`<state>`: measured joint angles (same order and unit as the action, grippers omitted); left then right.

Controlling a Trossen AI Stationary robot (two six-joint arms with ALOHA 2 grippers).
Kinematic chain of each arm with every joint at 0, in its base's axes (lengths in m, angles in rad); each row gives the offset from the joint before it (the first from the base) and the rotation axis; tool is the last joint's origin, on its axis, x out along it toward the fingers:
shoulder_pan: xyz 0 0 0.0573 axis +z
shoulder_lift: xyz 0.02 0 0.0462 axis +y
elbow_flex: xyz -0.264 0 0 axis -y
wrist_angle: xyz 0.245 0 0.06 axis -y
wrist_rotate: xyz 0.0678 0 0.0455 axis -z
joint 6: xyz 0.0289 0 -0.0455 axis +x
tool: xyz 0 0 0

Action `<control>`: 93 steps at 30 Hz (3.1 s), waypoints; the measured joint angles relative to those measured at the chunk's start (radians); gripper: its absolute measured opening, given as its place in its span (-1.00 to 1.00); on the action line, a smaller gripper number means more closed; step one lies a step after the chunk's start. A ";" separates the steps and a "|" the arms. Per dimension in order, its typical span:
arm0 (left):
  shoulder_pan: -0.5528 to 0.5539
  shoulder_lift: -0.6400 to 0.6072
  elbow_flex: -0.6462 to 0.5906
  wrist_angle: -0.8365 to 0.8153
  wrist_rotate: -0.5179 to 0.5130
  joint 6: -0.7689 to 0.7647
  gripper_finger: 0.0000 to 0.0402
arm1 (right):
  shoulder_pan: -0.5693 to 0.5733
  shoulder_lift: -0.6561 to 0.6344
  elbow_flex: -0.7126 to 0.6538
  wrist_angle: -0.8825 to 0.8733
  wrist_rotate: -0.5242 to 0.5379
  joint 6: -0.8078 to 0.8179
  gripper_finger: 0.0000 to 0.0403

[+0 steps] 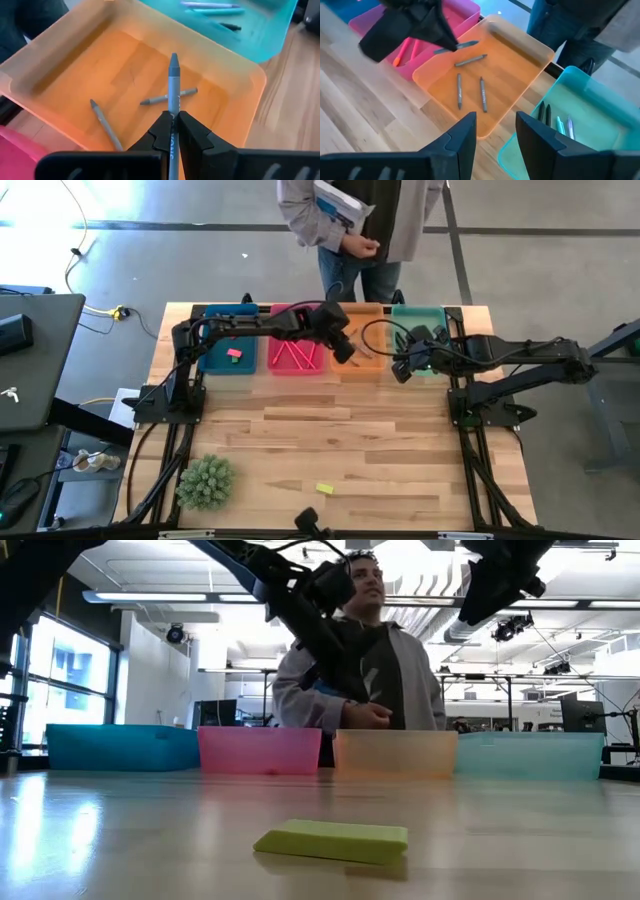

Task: Sort crayons/erasers/pens/pencils in bins
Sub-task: Put the gray crayon into the orange bin, then put the light green eraser into the blue bin

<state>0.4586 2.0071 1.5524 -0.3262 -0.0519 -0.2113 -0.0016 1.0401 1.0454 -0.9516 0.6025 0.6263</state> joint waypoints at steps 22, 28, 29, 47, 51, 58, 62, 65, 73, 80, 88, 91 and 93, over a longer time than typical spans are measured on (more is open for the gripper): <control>-0.027 0.062 0.000 -0.041 0.037 0.186 -0.96 | -0.044 0.009 -0.001 0.164 0.000 0.006 -0.36; -0.030 0.080 -0.002 -0.058 0.053 0.189 -0.96 | -0.044 0.053 -0.001 0.175 0.000 0.032 -0.36; -0.030 0.082 -0.002 -0.052 0.056 0.189 -0.96 | -0.044 0.064 -0.001 0.175 -0.001 0.032 -0.36; -0.030 0.089 -0.001 -0.051 0.085 0.171 -0.61 | 0.009 0.166 -0.001 0.178 -0.027 0.084 -0.36; -0.027 0.089 0.000 -0.052 0.074 0.171 -0.46 | 0.028 0.166 -0.001 0.178 -0.027 0.085 -0.36; 0.003 0.089 0.155 -0.277 0.070 0.216 -0.34 | 0.056 0.166 0.000 0.208 -0.027 0.065 -0.36; 0.021 0.088 0.277 -0.426 0.068 0.283 -0.35 | 0.071 0.166 0.030 0.260 -0.030 -0.019 -0.36; 0.039 0.087 0.360 -0.516 0.068 0.326 -0.38 | 0.078 0.166 0.069 0.283 -0.025 -0.084 -0.36; 0.097 0.086 0.482 -0.664 0.066 0.338 -0.43 | 0.102 0.165 0.185 0.284 0.037 -0.183 -0.36; 0.124 0.086 0.490 -0.845 0.079 0.339 -0.46 | 0.121 0.166 0.249 0.285 0.036 -0.213 -0.36; 0.097 0.058 0.490 -0.876 0.179 0.346 -0.53 | 0.151 0.242 0.332 0.284 0.033 -0.267 -0.36; 0.079 0.044 0.490 -0.883 0.176 0.346 -0.56 | 0.157 0.285 0.372 0.280 0.029 -0.295 -0.36; 0.070 0.034 0.490 -0.884 0.175 0.346 -0.57 | 0.160 0.308 0.397 0.269 0.026 -0.295 -0.36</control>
<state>0.5286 2.0414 2.0422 -1.2098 0.1227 0.1349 0.1582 1.3485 1.4429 -0.6824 0.6287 0.3314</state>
